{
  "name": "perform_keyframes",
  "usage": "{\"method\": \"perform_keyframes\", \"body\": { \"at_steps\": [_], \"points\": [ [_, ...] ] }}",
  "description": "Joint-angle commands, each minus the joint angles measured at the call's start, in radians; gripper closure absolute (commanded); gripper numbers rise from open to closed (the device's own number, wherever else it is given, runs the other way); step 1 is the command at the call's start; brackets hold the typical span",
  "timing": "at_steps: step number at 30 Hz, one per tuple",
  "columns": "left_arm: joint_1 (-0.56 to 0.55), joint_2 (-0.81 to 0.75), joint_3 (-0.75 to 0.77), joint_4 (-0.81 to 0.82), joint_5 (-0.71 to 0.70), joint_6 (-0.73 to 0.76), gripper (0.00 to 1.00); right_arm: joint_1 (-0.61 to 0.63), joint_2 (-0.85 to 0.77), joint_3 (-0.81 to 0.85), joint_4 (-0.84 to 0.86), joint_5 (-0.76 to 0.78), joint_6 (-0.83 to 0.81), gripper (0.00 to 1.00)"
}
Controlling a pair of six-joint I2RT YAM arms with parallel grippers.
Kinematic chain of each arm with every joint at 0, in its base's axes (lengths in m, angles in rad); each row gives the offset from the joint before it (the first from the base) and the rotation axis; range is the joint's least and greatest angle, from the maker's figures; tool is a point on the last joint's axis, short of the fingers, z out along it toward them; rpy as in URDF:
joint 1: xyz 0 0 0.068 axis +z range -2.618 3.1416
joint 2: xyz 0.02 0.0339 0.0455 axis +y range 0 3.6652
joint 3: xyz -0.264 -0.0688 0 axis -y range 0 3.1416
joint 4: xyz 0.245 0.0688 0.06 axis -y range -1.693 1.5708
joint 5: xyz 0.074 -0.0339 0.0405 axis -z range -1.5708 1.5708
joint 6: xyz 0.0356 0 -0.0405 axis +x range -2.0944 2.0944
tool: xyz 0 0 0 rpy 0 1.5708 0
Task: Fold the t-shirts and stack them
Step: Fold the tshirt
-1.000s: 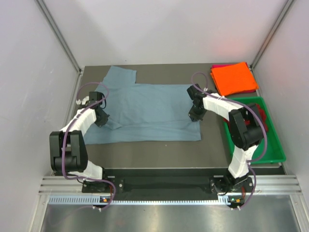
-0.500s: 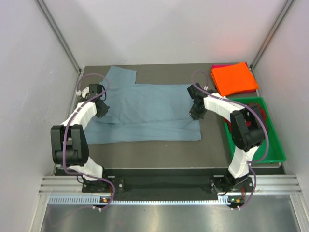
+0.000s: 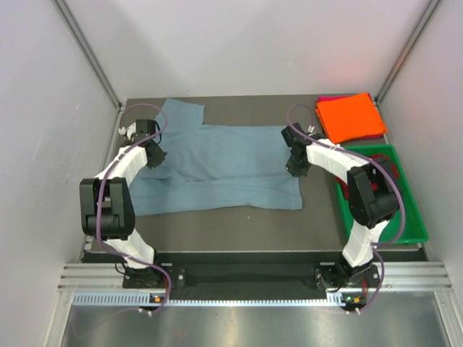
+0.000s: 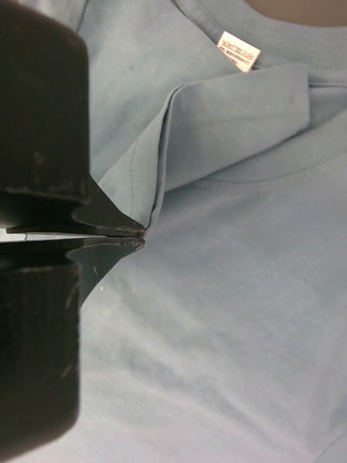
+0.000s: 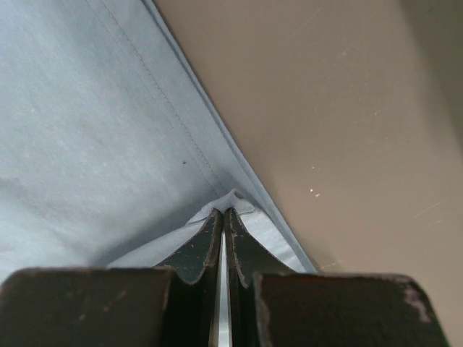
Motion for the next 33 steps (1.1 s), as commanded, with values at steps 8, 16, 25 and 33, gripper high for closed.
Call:
{"method": "perform_keyframes", "body": {
  "at_steps": [8, 16, 25, 33],
  "points": [
    [-0.012, 0.008, 0.093, 0.047, -0.048, 0.077, 1.0, -0.009, -0.055, 0.044, 0.003, 0.08, -0.021, 1.0],
    [-0.05, 0.045, 0.118, 0.063, -0.049, 0.112, 1.0, -0.009, -0.047, 0.031, 0.023, 0.077, -0.018, 1.0],
    [-0.05, 0.148, 0.207, 0.002, -0.071, 0.13, 1.0, -0.013, -0.018, 0.05, 0.029, 0.087, -0.035, 1.0],
    [-0.05, 0.137, 0.208, 0.004, -0.146, 0.117, 1.0, -0.026, -0.035, 0.018, 0.065, 0.103, -0.039, 1.0]
  ]
}}
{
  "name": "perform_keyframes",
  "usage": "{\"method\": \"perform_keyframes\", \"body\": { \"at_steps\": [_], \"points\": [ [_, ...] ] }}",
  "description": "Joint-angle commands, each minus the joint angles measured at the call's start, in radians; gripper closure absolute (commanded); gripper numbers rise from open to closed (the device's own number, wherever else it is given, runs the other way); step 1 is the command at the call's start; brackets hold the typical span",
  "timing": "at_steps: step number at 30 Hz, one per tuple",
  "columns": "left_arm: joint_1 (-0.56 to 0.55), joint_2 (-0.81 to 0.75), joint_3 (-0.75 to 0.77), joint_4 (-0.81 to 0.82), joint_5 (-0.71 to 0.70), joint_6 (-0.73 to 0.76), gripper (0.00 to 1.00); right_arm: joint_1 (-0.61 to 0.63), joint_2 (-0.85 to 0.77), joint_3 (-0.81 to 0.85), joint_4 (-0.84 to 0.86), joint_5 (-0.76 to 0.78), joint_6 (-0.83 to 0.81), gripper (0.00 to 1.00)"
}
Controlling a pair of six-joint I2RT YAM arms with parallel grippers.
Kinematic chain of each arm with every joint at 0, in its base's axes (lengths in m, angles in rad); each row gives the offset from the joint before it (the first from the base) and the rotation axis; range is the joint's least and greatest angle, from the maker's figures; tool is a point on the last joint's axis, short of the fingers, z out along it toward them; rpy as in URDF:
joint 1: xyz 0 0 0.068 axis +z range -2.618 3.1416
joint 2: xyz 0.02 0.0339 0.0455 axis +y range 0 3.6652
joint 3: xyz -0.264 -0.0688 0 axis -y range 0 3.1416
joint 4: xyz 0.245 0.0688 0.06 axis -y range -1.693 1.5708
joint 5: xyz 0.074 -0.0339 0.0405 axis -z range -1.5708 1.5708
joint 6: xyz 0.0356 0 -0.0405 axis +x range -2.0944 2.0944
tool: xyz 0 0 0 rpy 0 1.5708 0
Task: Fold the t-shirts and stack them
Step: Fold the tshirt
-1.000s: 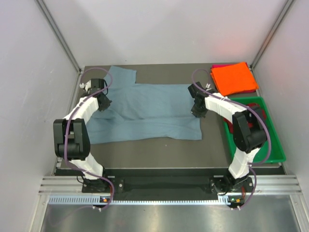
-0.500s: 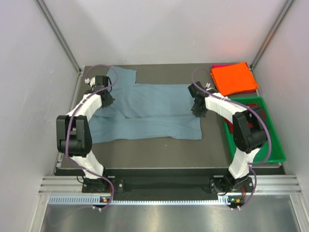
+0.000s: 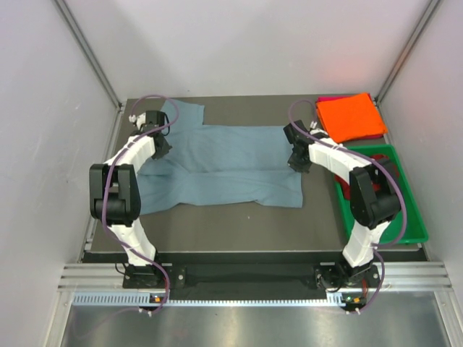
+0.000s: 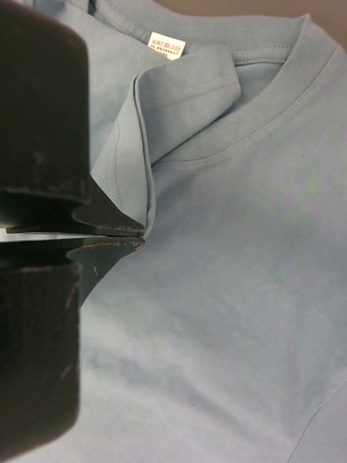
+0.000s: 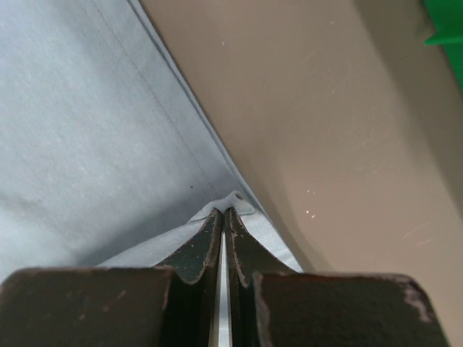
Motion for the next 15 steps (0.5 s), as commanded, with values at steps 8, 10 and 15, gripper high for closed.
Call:
{"method": "perform_keyframes", "body": {
  "at_steps": [8, 10, 15],
  "points": [
    [0.002, 0.001, 0.074, 0.055, 0.012, 0.0, 1.0, -0.015, 0.004, 0.014, 0.057, 0.024, -0.042, 1.0],
    [0.002, 0.021, 0.1, 0.039, 0.021, 0.01, 1.0, -0.015, 0.013, 0.019, 0.061, 0.019, -0.052, 1.0],
    [0.002, 0.063, 0.128, 0.015, 0.018, 0.026, 1.0, -0.016, 0.031, 0.043, 0.06, 0.003, -0.08, 1.0]
  ]
}}
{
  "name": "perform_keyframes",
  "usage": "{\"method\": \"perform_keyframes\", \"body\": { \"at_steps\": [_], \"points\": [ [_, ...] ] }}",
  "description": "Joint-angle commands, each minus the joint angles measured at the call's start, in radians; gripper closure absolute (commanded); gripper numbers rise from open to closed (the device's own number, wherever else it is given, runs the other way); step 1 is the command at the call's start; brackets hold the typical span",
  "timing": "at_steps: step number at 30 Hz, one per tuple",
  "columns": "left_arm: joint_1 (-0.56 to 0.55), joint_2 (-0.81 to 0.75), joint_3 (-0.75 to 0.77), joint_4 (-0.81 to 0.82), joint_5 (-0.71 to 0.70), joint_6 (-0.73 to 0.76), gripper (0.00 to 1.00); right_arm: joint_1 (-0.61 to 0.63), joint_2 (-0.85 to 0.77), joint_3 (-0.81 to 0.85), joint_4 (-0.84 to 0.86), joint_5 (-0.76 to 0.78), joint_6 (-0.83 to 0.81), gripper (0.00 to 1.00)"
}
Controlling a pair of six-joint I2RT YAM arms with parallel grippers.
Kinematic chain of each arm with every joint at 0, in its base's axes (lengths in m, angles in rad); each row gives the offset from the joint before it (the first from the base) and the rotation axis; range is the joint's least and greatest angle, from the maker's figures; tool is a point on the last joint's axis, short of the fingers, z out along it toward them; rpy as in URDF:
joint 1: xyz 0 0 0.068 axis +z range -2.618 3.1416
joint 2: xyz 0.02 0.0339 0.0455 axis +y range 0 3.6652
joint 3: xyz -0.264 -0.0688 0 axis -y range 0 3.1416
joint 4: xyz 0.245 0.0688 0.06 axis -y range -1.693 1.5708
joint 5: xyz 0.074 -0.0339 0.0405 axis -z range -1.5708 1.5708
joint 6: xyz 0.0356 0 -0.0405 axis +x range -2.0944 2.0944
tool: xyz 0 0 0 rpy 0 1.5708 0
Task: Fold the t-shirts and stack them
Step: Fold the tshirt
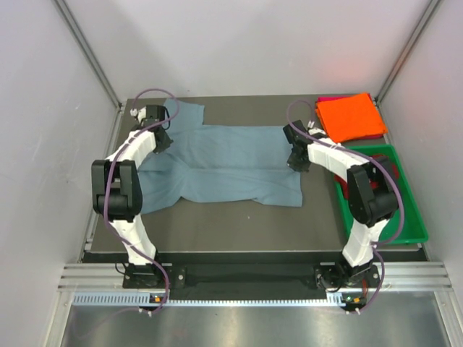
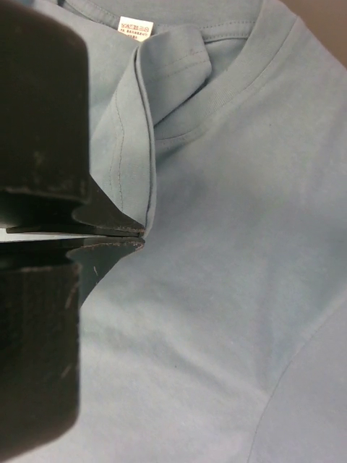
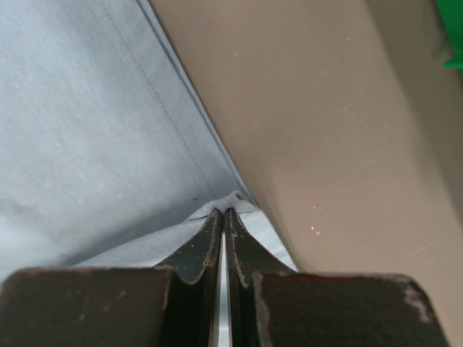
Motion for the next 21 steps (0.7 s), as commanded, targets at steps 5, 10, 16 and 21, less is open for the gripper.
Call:
{"method": "perform_keyframes", "body": {
  "at_steps": [5, 10, 16, 21],
  "points": [
    [0.002, 0.053, 0.132, -0.093, 0.01, 0.051, 0.76, -0.008, 0.02, 0.082, -0.021, -0.012, -0.056, 0.89],
    [0.002, 0.004, 0.179, -0.339, -0.171, 0.029, 0.55, -0.011, -0.047, 0.111, -0.093, -0.012, -0.085, 0.72],
    [0.016, -0.179, 0.028, -0.388, -0.087, -0.067, 0.59, -0.011, -0.17, -0.03, -0.081, -0.136, -0.08, 0.68],
    [0.061, -0.256, -0.112, -0.424, -0.031, -0.239, 0.69, -0.004, -0.236, -0.203, -0.013, -0.231, -0.083, 0.7]
  ]
}}
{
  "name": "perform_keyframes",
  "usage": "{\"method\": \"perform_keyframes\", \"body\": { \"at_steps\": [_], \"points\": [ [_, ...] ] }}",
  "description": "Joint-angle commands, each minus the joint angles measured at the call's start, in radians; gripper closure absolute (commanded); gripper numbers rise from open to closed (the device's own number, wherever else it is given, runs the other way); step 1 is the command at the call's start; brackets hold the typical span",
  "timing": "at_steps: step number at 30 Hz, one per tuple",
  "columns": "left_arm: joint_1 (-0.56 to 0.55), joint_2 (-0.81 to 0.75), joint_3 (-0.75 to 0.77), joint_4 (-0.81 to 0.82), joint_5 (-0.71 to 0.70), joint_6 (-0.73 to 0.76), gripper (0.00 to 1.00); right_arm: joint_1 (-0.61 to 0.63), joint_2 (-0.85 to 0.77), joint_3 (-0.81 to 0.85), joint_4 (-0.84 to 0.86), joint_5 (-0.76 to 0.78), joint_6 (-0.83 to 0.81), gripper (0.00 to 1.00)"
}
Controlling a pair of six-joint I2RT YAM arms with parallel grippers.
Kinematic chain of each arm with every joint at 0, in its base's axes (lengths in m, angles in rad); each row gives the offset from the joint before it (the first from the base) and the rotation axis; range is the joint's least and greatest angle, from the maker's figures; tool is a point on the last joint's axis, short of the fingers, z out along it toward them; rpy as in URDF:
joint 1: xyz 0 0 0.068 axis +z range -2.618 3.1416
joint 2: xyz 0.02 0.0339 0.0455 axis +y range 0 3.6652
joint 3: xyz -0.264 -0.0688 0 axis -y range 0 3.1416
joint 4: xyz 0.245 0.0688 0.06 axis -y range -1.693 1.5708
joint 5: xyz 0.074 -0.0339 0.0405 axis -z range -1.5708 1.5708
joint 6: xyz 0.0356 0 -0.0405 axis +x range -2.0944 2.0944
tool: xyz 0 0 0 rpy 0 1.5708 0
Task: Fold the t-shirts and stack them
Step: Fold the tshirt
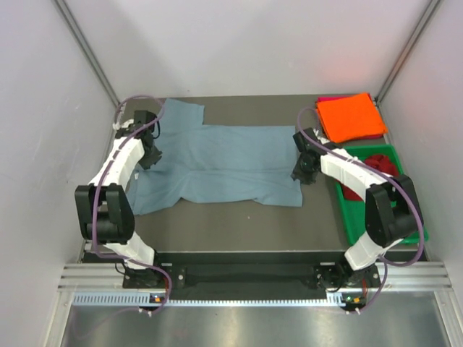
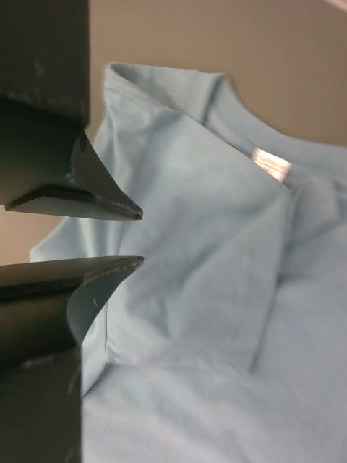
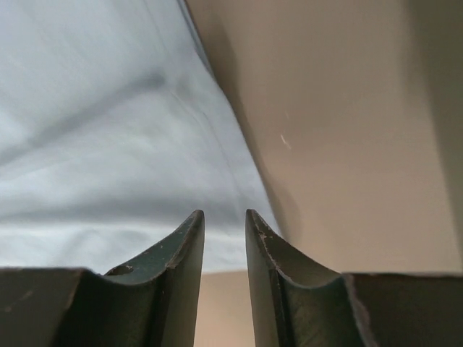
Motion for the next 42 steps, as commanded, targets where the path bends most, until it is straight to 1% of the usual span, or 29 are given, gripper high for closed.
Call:
{"method": "perform_keyframes", "body": {
  "at_steps": [1, 5, 9, 12, 14, 17, 19, 24, 27, 29, 32, 36, 38, 42],
  "points": [
    [0.04, -0.047, -0.099, -0.063, 0.042, -0.141, 0.7, 0.01, -0.054, -0.083, 0.038, -0.097, -0.026, 0.7],
    [0.042, -0.035, -0.167, -0.089, 0.029, -0.213, 0.74, 0.033, -0.081, -0.138, 0.049, -0.125, -0.049, 0.72],
    [0.042, -0.029, -0.243, -0.06, 0.022, -0.251, 0.76, 0.063, -0.108, -0.203, 0.096, -0.152, -0.049, 0.73],
    [0.042, -0.009, -0.282, -0.049, 0.0, -0.265, 0.8, 0.074, -0.113, -0.241, 0.125, -0.166, -0.049, 0.73],
    [0.043, 0.008, -0.285, -0.059, -0.026, -0.271, 0.81, 0.074, -0.105, -0.249, 0.13, -0.165, -0.055, 0.73],
    [0.043, 0.041, -0.286, -0.079, -0.102, -0.273, 0.81, 0.076, -0.096, -0.237, 0.116, -0.136, -0.066, 0.74],
    [0.043, 0.066, -0.291, -0.095, -0.18, -0.281, 0.81, 0.074, -0.102, -0.226, 0.092, -0.094, -0.071, 0.74],
    [0.045, 0.121, -0.274, -0.125, -0.298, -0.293, 0.81, 0.074, -0.119, -0.186, 0.034, 0.01, -0.077, 0.74],
    [0.046, 0.155, -0.256, -0.149, -0.369, -0.305, 0.8, 0.074, -0.127, -0.163, 0.004, 0.024, -0.08, 0.74],
    [0.046, 0.17, -0.25, -0.164, -0.417, -0.311, 0.8, 0.071, -0.145, -0.16, 0.0, 0.018, -0.08, 0.74],
    [0.048, 0.196, -0.239, -0.175, -0.453, -0.321, 0.79, 0.074, -0.177, -0.163, 0.006, -0.016, -0.084, 0.74],
    [0.06, 0.212, -0.231, -0.166, -0.504, -0.319, 0.79, 0.08, -0.191, -0.184, 0.052, -0.114, -0.086, 0.73],
    [0.069, 0.218, -0.225, -0.157, -0.513, -0.304, 0.79, 0.089, -0.188, -0.197, 0.078, -0.129, -0.088, 0.74],
    [0.095, 0.213, -0.173, -0.155, -0.47, -0.275, 0.79, 0.097, -0.177, -0.206, 0.107, -0.162, -0.109, 0.73]
  ]
}}
